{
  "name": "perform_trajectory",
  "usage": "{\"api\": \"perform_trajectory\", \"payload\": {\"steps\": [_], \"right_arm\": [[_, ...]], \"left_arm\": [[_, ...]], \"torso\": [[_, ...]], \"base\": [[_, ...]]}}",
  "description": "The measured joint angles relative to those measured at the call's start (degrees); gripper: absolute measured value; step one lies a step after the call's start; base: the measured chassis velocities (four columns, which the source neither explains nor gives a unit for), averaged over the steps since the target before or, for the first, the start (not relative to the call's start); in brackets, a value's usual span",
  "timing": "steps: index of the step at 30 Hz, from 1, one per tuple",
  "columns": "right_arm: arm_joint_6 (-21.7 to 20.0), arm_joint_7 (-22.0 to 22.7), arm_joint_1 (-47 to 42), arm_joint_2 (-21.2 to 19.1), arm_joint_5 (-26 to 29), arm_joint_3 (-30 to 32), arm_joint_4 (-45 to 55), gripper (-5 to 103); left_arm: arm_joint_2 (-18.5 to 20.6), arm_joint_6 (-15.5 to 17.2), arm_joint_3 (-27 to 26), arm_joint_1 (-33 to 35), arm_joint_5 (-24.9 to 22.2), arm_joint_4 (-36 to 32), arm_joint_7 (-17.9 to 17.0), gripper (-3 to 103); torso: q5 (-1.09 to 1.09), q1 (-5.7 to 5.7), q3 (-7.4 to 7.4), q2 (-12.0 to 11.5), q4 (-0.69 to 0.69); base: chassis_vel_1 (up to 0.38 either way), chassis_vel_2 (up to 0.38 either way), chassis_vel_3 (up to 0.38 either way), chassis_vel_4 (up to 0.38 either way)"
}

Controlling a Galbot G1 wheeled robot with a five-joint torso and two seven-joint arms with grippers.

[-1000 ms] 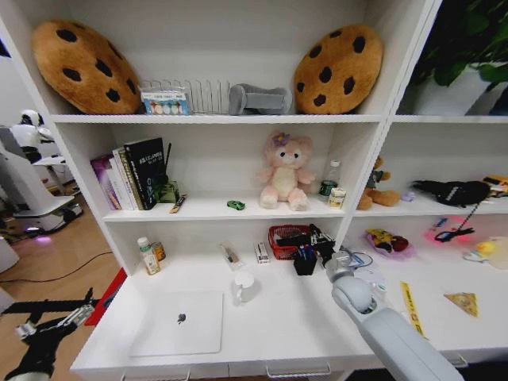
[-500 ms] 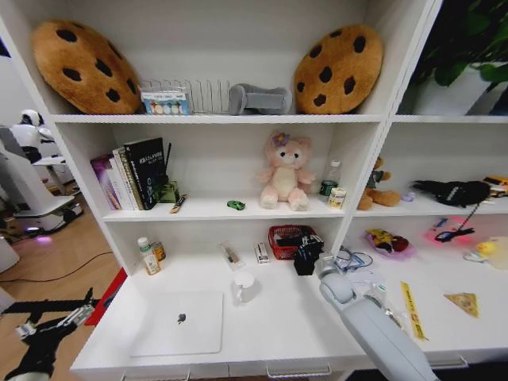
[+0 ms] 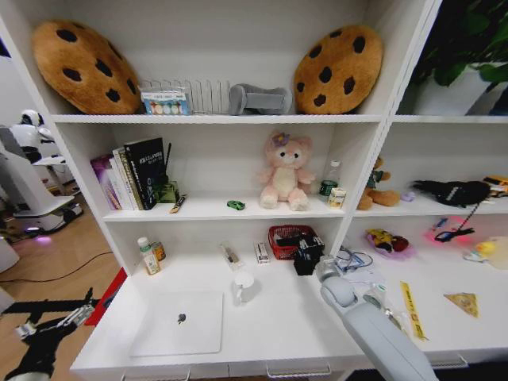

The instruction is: Organize the objects on the table.

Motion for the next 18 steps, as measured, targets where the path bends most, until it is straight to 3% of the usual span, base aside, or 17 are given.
{"api": "perform_trajectory", "payload": {"steps": [1,5,7,8,11,13,18], "right_arm": [[-0.44,0.21,-0.59,-0.16,0.34,0.39,1.25,55],[-2.85,1.41,-6.21,-1.94,2.23,3.45,10.72,77],[-3.08,1.62,-7.29,-2.25,2.32,4.05,12.09,77],[-3.79,2.33,-10.69,-2.86,2.42,5.98,15.54,88],[-4.73,2.7,-16.09,-2.99,2.04,9.89,19.92,92],[-5.91,2.01,-24.98,-2.62,1.75,15.89,27.68,99],[-4.87,-0.44,-36.79,-1.94,1.33,23.96,35.58,100]], "left_arm": [[0.0,0.0,0.0,0.0,0.0,0.0,0.0,100],[0.0,0.0,0.0,0.0,0.0,0.0,0.0,100],[0.0,0.0,0.0,0.0,0.0,0.0,-0.01,100],[0.0,0.0,0.0,0.0,0.0,0.0,-0.01,100],[0.0,0.0,0.0,0.0,0.0,0.0,-0.01,100],[0.0,0.0,0.01,0.0,0.0,0.0,0.0,100],[0.0,0.0,0.01,0.0,0.0,0.0,0.01,100]], "torso": [[0.0,0.0,0.0,0.0,0.0],[0.01,0.0,0.0,0.0,0.0],[0.01,0.0,0.0,0.0,0.0],[-0.02,0.0,0.0,0.0,0.01],[0.03,0.0,0.0,0.0,0.0],[0.01,-0.01,-0.01,0.0,-0.03],[-0.01,-0.01,-0.01,0.01,-0.01]], "base": [[0.0,0.0,0.0,0.0],[0.0,0.0,0.0,0.0],[0.0,0.0,0.0,0.0],[0.0,0.0,0.0,0.0],[0.0,0.0,0.0,0.0],[0.0,0.0,0.0,0.0],[0.0,0.0,0.0,0.0]]}}
